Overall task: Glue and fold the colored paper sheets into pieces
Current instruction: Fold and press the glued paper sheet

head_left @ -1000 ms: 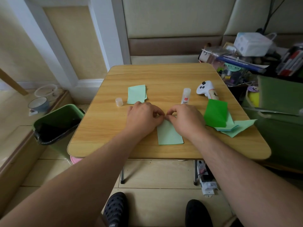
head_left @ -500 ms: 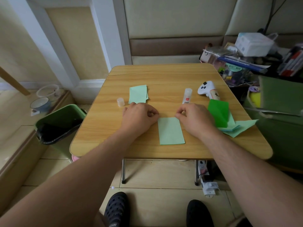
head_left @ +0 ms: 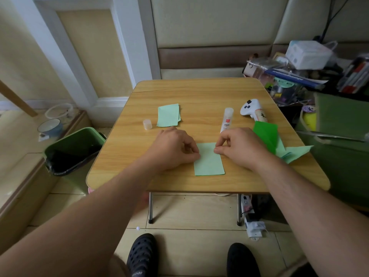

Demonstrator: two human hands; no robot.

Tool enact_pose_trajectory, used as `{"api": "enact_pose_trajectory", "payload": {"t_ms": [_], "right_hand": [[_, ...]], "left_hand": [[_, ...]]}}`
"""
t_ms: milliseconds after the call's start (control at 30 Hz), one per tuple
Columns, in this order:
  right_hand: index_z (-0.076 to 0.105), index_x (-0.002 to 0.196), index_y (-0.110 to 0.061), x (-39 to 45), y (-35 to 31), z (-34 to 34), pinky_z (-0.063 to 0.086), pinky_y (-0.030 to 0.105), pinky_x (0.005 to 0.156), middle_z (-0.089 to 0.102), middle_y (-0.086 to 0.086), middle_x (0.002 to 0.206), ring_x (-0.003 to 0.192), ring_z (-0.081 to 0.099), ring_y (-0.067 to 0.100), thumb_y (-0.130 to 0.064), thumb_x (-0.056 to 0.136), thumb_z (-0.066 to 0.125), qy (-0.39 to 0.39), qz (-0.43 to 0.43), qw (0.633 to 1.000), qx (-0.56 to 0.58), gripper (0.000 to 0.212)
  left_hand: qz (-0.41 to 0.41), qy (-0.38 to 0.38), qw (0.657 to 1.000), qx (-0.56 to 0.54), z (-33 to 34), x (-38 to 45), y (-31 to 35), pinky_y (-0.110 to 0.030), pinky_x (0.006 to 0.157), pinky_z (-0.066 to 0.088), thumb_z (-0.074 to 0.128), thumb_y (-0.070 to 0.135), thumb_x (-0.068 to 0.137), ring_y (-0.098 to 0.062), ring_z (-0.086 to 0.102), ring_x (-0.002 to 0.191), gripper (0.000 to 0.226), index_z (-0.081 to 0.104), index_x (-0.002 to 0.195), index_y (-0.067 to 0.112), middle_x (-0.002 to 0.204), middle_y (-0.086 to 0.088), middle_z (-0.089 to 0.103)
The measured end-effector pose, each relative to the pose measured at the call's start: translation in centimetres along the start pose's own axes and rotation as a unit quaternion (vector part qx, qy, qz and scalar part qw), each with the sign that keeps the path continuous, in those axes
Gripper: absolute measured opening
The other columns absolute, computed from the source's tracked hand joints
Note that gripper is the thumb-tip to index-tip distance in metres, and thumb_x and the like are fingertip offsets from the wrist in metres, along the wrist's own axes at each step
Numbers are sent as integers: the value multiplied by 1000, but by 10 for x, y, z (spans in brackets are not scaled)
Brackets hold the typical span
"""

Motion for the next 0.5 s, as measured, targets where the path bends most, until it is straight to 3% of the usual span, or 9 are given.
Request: {"api": "enact_pose_trajectory", "payload": {"t_ms": [167,333,433,500], "right_hand": [[74,74,-34,-7,4,-2,60,45,81,70,-5,83,81,67,17,-37,71,94,-50,2,997,61,20],[75,72,-28,-15,7,-9,52,32,67,64,-3,71,70,57,12,-29,73,94,-107,-27,992,65,20],[75,74,-33,-19,6,-11,60,42,88,73,-5,83,88,70,12,-32,71,95,-130,-30,990,55,20],[76,74,-31,-22,3,-14,60,44,91,74,-6,85,92,71,13,-32,71,95,-141,-36,988,42,19]], "left_hand": [[6,-37,999,-38,-3,-9,4,-19,74,45,88,39,75,-3,55,92,11,78,77,37,78,22,69],[3,-84,994,-67,-4,-17,10,-13,68,46,89,31,73,-1,65,80,10,78,73,31,73,24,70],[6,-102,993,-65,-7,-21,15,-14,69,50,87,29,74,0,67,77,10,78,72,29,74,25,71],[12,-101,993,-59,-8,-24,18,-17,71,51,87,29,74,0,67,77,10,77,71,29,74,25,71]]}}
Point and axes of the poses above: each hand's wrist, its own x-axis towards the middle knuckle, its own z-axis out of the palm, y = z × x, the point moved 1 cm from there along x, towards the middle knuckle
